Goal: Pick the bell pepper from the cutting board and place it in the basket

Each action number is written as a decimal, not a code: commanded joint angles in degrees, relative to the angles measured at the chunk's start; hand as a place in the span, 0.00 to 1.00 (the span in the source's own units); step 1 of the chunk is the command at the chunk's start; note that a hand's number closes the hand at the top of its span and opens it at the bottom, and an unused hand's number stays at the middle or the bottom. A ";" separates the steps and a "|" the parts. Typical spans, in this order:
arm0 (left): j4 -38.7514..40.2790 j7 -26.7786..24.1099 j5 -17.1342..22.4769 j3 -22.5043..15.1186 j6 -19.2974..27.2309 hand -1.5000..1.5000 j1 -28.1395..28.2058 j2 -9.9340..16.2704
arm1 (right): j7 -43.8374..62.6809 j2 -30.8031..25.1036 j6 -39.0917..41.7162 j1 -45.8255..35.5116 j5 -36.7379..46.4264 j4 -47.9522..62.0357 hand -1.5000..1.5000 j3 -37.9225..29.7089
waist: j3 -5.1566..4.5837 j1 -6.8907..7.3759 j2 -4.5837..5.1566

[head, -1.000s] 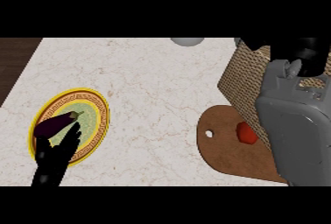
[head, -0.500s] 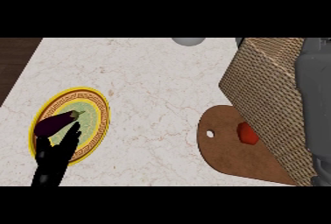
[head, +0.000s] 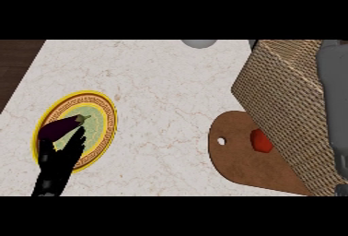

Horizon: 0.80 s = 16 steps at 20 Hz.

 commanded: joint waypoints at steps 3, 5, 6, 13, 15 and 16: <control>0.23 1.71 -0.59 -0.33 -0.24 0.50 0.91 -0.46 | -6.56 2.74 -7.54 0.10 -5.18 8.03 1.00 -5.14 | -0.52 0.15 0.29; 2.79 -0.16 -0.04 1.05 -1.25 0.50 -0.01 -0.13 | -13.01 -1.47 -5.18 -0.84 -8.77 13.49 1.00 -8.05 | -0.52 0.18 0.39; 1.46 1.07 -1.49 -0.59 0.61 0.50 0.70 -1.85 | -13.21 0.97 -7.13 3.23 -8.35 10.21 1.00 -6.93 | -0.51 -0.25 0.21; 2.81 -1.17 -1.29 1.05 -0.37 0.50 1.13 -1.24 | -12.03 -4.73 -10.67 3.44 -2.10 19.68 1.00 -6.22 | -0.61 -0.01 0.49; 2.40 1.00 -1.69 0.75 0.93 0.50 -0.42 -2.16 | -13.35 -4.87 -12.90 4.53 -0.75 20.17 1.00 -5.64 | -0.56 -0.30 0.43; -0.68 0.11 -1.90 -0.71 0.23 0.50 2.57 -2.50 | -15.41 -5.23 -9.90 6.98 -0.41 21.01 1.00 -4.10 | -0.53 -0.06 0.33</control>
